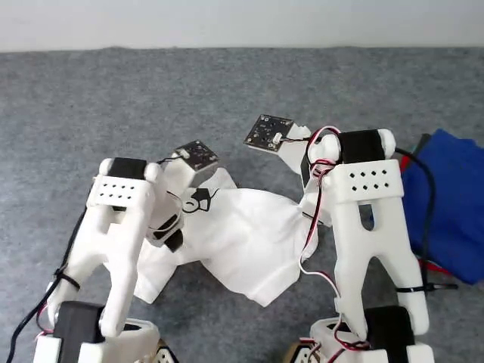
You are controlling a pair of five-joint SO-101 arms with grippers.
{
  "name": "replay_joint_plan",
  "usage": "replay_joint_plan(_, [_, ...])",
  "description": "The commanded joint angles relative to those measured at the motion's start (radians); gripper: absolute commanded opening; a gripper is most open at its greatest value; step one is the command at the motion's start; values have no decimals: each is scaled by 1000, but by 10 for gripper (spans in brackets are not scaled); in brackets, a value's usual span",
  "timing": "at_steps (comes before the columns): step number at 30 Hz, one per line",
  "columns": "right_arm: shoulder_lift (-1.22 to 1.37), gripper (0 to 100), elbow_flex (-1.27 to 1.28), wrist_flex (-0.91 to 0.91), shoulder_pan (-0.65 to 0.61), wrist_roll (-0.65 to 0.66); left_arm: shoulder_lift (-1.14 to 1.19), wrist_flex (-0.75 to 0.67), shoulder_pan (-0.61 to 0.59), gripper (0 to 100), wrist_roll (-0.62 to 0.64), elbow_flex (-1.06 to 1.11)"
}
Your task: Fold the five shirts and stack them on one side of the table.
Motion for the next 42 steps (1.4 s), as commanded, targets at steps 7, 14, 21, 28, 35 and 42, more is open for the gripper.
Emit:
replay_joint_plan(7, [-39,13,-3,4,-1,-9,129,-118,-17,192,-8,-36])
replay_joint_plan(14, [-39,13,-3,4,-1,-9,133,-114,-26,189,-8,-82])
replay_joint_plan(21, [-39,13,-3,4,-1,-9,146,-124,-77,192,-34,-133])
replay_joint_plan(28, [-39,13,-3,-5,-1,-9,157,-180,-75,192,-34,-110])
replay_joint_plan(35, [-39,13,-3,-4,-1,-9,331,-232,-74,189,-29,-113])
replay_joint_plan(42, [-39,13,-3,-2,-1,-9,397,-236,-52,144,-32,-130])
